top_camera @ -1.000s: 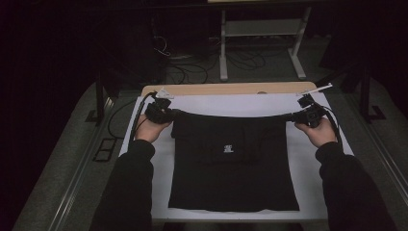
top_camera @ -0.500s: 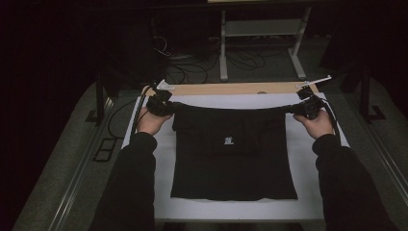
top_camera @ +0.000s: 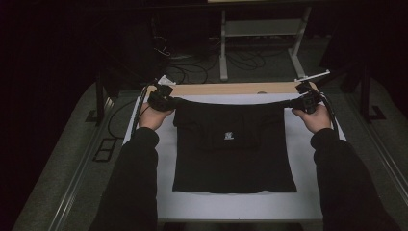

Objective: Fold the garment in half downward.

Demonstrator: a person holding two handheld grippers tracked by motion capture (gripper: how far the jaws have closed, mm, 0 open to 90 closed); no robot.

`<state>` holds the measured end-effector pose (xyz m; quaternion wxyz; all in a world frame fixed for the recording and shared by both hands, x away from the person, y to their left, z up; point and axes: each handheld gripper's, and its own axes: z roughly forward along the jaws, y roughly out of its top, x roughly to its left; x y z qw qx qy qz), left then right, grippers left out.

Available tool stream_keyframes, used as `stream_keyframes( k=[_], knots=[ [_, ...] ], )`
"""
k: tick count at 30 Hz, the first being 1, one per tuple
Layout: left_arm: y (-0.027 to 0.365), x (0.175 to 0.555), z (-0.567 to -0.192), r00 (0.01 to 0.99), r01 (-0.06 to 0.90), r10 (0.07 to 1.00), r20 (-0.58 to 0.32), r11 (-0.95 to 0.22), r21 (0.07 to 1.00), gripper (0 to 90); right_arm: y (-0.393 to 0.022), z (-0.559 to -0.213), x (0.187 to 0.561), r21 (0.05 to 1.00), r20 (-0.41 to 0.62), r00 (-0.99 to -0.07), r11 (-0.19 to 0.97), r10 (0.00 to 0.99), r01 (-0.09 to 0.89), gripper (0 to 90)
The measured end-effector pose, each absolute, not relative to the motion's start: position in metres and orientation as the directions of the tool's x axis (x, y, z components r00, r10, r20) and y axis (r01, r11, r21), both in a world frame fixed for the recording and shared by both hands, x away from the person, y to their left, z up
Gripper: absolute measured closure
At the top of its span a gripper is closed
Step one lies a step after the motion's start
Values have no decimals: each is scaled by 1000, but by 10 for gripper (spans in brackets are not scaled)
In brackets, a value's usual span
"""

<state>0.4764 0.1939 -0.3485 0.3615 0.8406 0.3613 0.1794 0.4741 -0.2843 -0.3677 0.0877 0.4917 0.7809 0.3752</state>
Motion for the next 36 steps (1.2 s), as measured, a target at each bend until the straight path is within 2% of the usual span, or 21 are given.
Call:
stream_keyframes(
  k=[9, 26, 29, 32, 36],
  knots=[
    [192, 486, -368, 676, 511, 737, 10, -479, 714, 833, -280, -392, 486, 636, 256, -493, 239, 832, 733, 850],
    [200, 496, -392, 657, 564, 753, -48, -448, 694, 796, -280, -416, 495, 605, 283, -458, 214, 842, 767, 815],
    [205, 496, -397, 655, 576, 752, -75, -432, 694, 746, -279, -417, 496, 603, 278, -445, 206, 851, 770, 736],
    [212, 495, -400, 646, 596, 754, -120, -400, 696, 684, -279, -418, 496, 597, 280, -433, 198, 857, 778, 693],
    [217, 493, -397, 625, 610, 768, -142, -367, 702, 515, -279, -417, 495, 598, 287, -421, 183, 860, 781, 572]
  ],
)
